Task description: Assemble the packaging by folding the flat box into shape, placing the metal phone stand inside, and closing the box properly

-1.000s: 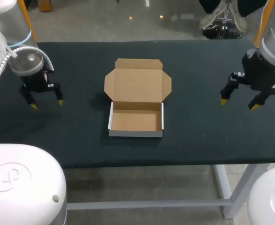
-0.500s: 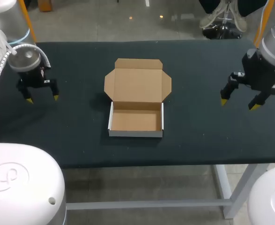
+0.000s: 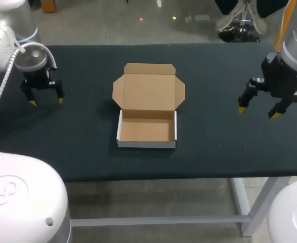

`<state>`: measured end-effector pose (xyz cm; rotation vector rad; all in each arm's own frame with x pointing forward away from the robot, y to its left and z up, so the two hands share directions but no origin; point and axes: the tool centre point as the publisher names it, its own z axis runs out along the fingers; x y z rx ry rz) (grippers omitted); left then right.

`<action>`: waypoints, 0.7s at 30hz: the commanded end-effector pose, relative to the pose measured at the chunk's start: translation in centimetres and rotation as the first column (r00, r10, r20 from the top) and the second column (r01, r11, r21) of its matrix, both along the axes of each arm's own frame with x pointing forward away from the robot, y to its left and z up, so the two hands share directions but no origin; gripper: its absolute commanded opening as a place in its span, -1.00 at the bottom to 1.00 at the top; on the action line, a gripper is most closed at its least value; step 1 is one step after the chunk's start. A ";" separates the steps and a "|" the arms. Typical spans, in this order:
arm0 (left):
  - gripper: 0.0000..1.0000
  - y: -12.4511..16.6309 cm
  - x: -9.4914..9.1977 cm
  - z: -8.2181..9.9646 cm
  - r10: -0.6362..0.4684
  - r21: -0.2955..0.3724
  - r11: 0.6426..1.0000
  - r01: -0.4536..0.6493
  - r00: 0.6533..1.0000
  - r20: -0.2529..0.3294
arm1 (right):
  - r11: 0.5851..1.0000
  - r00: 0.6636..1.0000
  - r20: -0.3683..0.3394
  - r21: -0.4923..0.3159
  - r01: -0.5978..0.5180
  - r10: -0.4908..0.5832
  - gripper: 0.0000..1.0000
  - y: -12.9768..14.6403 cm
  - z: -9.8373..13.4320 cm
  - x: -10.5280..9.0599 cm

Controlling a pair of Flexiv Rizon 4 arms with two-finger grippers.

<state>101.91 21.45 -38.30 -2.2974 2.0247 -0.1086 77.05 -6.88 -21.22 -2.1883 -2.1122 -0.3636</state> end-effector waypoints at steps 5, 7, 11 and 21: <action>1.00 0.8 2.3 -0.4 -0.004 -0.029 1.000 0.003 0.999 -0.042 | 1.000 1.000 -0.004 -0.002 0.000 0.000 1.00 0.0 0.2 -0.1; 1.00 1.1 2.8 -0.4 -0.005 -0.034 0.999 0.003 0.999 -0.044 | 1.000 1.000 -0.004 -0.002 0.000 0.000 1.00 0.0 0.2 -0.1; 1.00 1.5 3.5 -0.6 -0.003 -0.036 0.999 0.001 0.999 -0.048 | 1.000 1.000 -0.004 -0.002 0.000 0.000 1.00 0.0 0.2 -0.1; 1.00 2.1 5.3 -0.9 -0.016 -0.044 0.999 0.014 0.998 -0.059 | 1.000 1.000 -0.004 -0.002 0.000 0.000 1.00 0.0 0.2 -0.1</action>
